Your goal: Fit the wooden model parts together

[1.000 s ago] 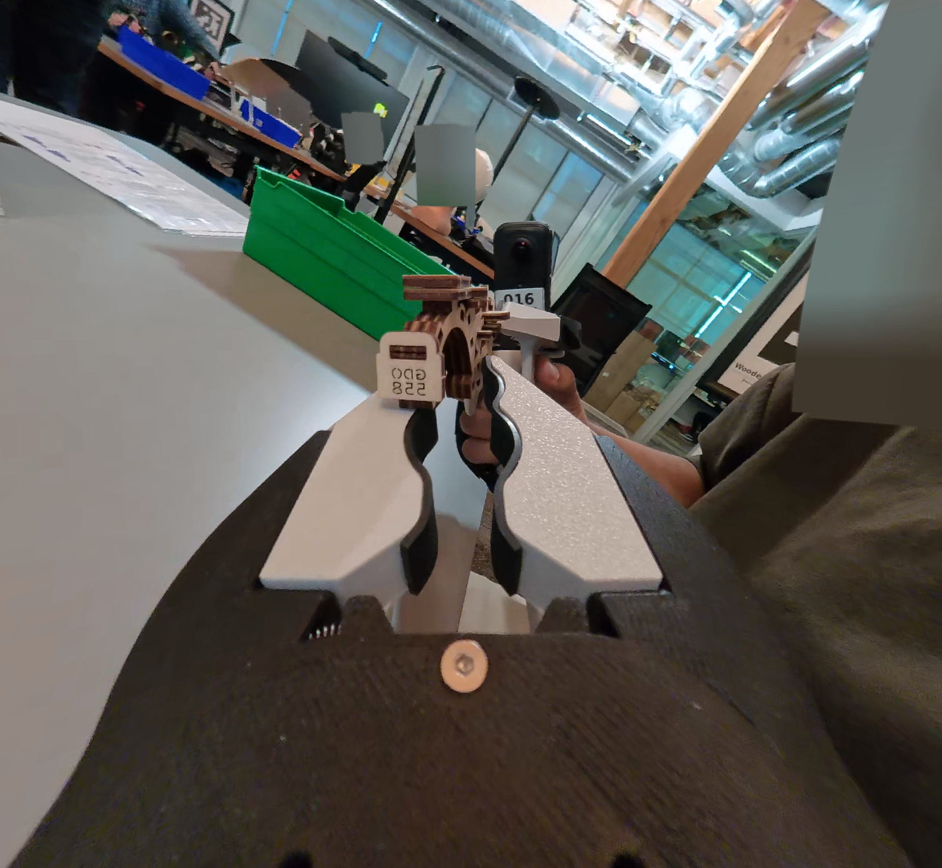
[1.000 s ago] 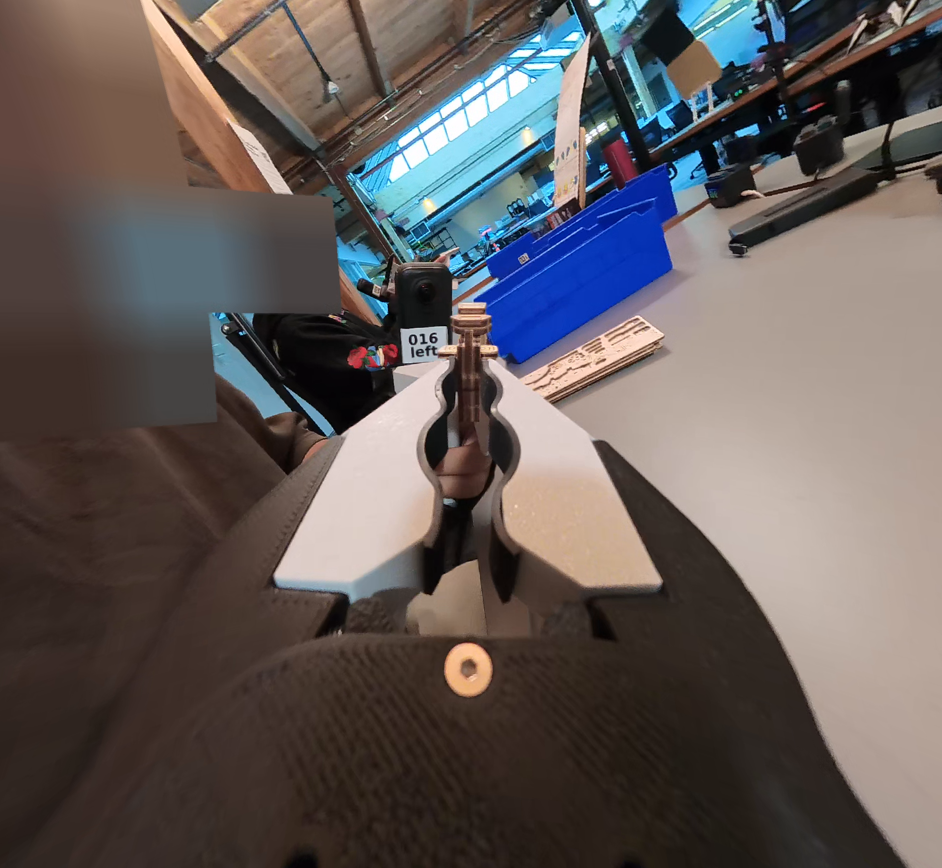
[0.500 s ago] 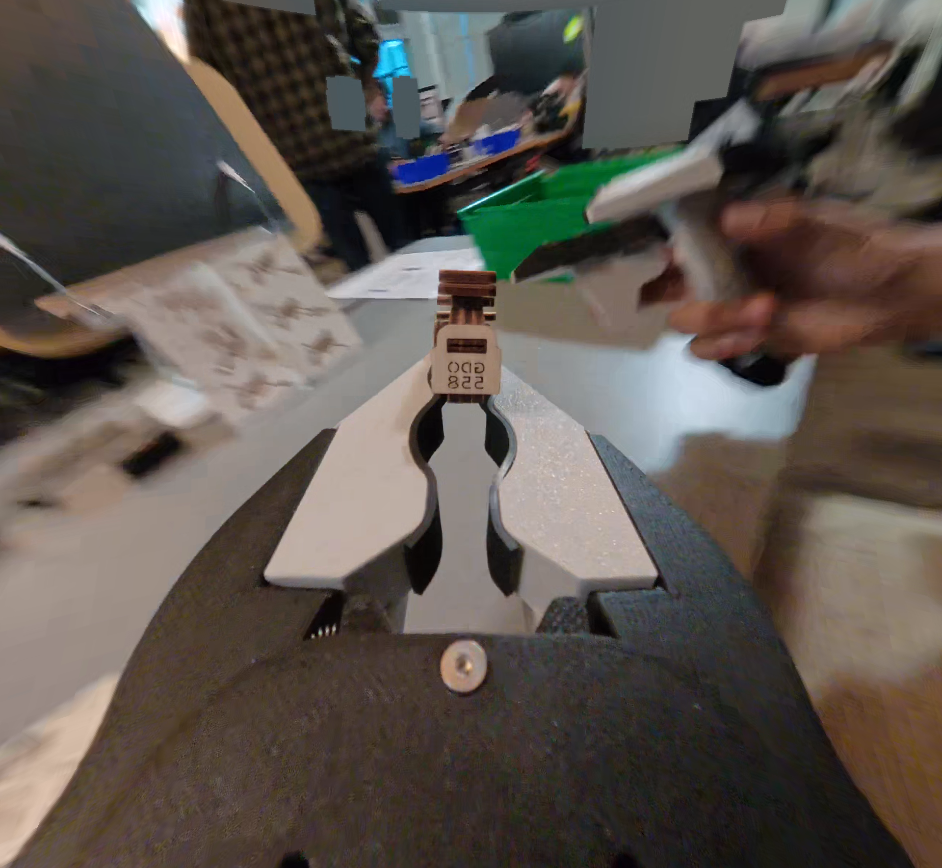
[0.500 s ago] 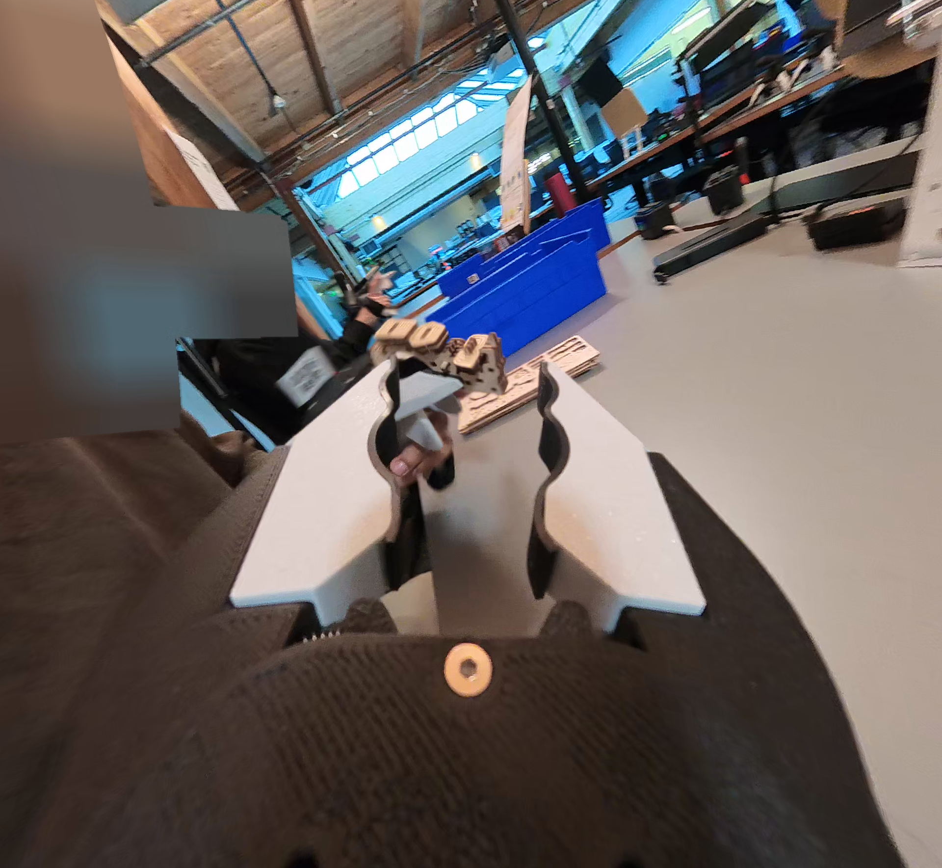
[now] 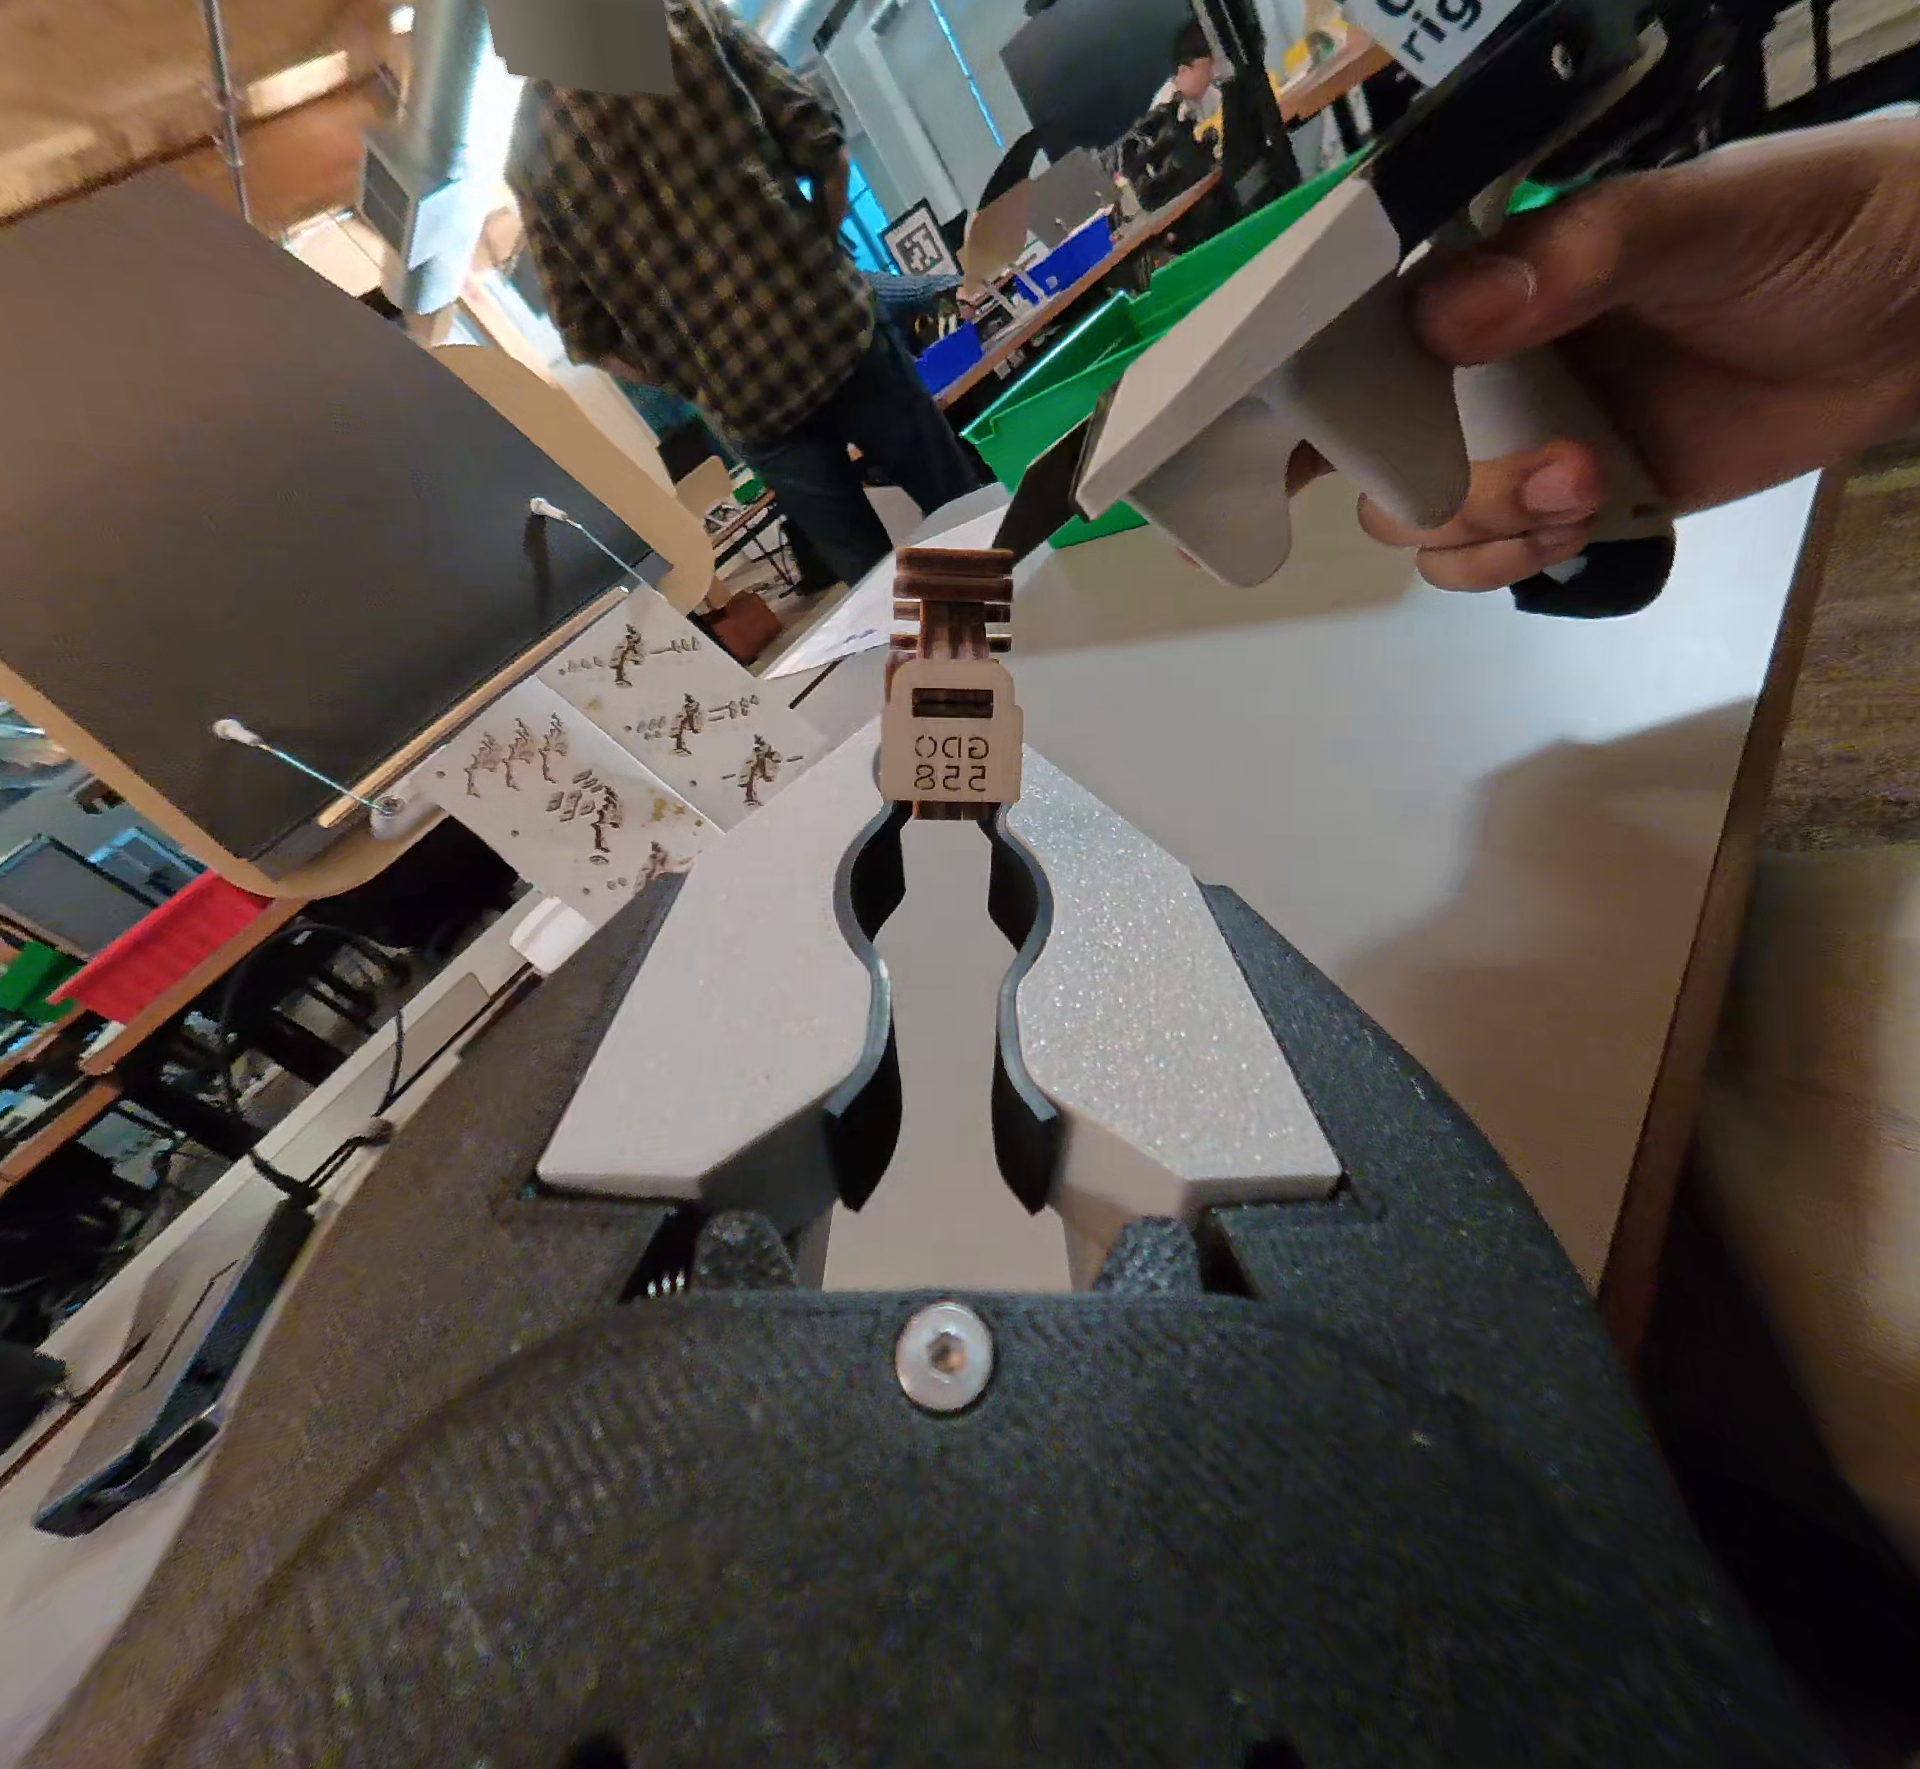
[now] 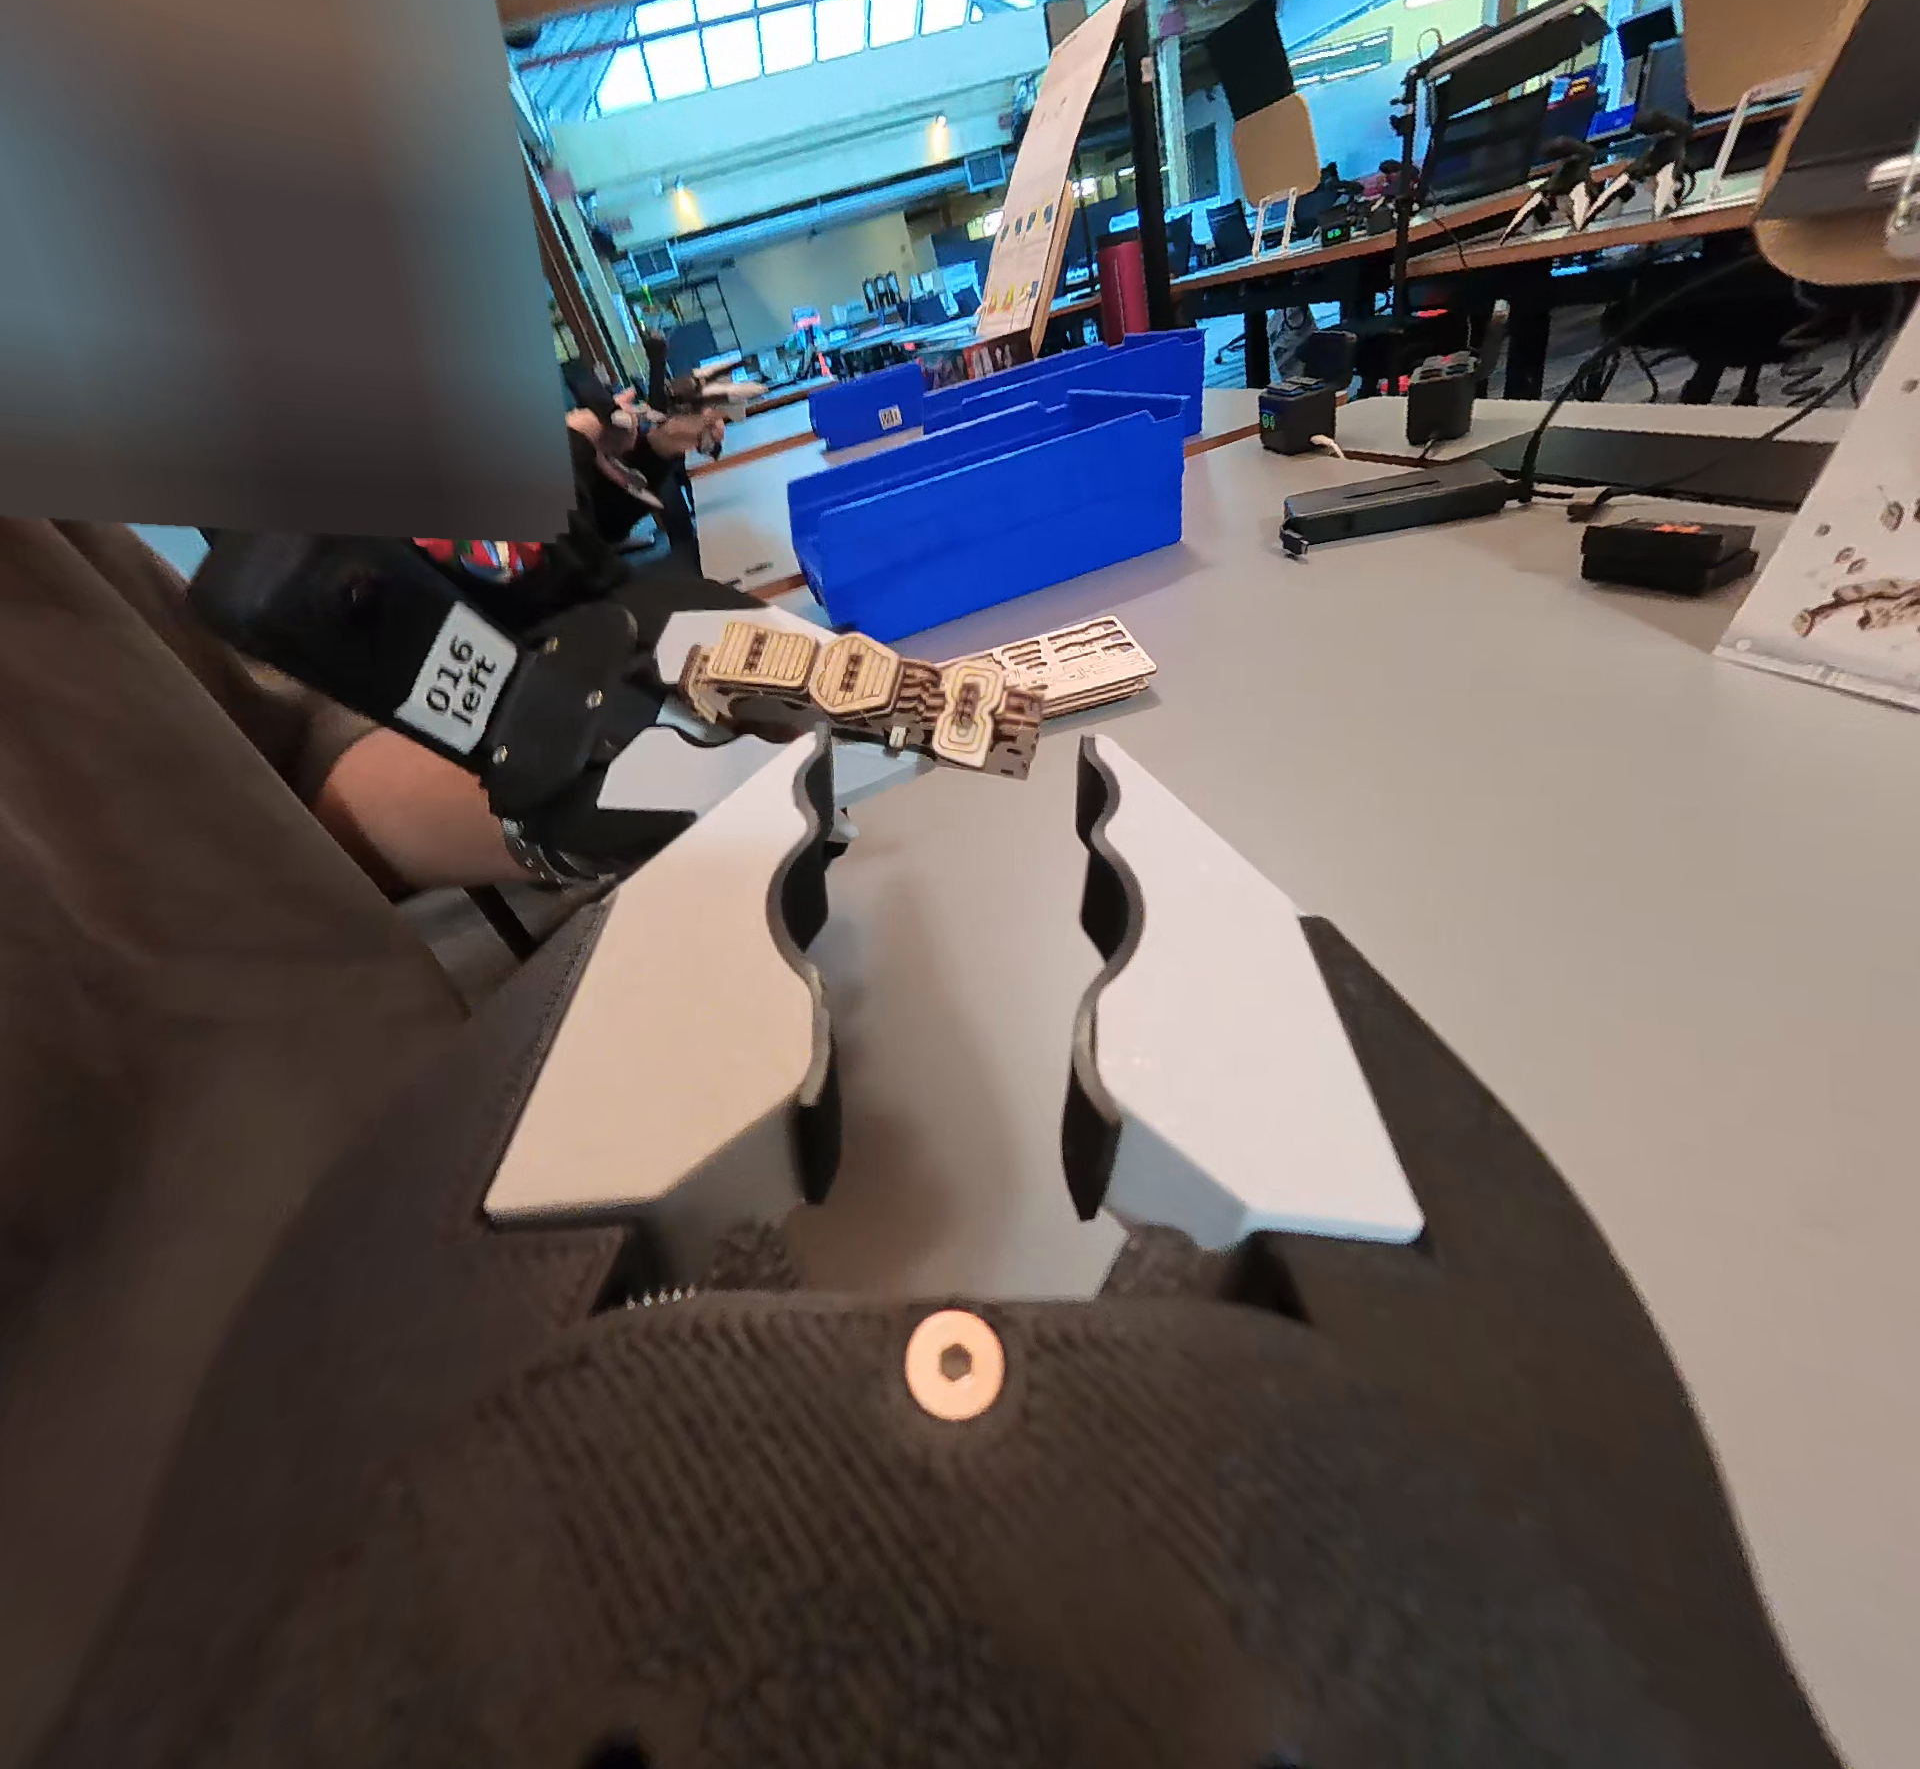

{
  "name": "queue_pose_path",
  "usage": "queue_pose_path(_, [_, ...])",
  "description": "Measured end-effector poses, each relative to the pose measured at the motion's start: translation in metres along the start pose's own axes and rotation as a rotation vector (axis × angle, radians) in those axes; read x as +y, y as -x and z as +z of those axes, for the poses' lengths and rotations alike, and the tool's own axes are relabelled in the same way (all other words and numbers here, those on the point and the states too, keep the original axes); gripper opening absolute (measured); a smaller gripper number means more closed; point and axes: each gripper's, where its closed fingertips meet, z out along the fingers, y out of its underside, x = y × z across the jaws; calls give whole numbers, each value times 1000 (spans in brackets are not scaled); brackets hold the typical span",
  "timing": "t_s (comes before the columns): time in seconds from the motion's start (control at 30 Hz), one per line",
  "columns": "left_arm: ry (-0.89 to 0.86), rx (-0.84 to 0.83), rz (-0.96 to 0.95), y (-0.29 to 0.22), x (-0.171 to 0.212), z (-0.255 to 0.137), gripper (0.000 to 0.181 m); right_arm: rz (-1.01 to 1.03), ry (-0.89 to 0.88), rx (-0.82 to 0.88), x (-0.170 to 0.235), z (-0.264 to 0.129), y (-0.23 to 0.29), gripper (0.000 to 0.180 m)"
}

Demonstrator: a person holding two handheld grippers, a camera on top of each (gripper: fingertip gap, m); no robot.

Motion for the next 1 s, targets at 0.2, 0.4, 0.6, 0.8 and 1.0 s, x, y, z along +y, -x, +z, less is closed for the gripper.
queue_pose_path(0.2, [-13,26,-3,-5,-1,0,8,-56,19,2,2,0,2,44])
queue_pose_path(0.4, [-23,41,-68,-4,-2,-1,8,-56,16,1,2,-1,1,43])
queue_pose_path(0.6, [-106,153,-354,-4,-15,-4,8,-34,16,-15,3,0,1,52])
queue_pose_path(0.8, [-241,379,-739,-3,-35,-16,8,-47,31,-90,7,4,16,48])
queue_pose_path(1.0, [-333,512,-930,2,-45,-25,8,-27,7,-155,4,8,33,41])
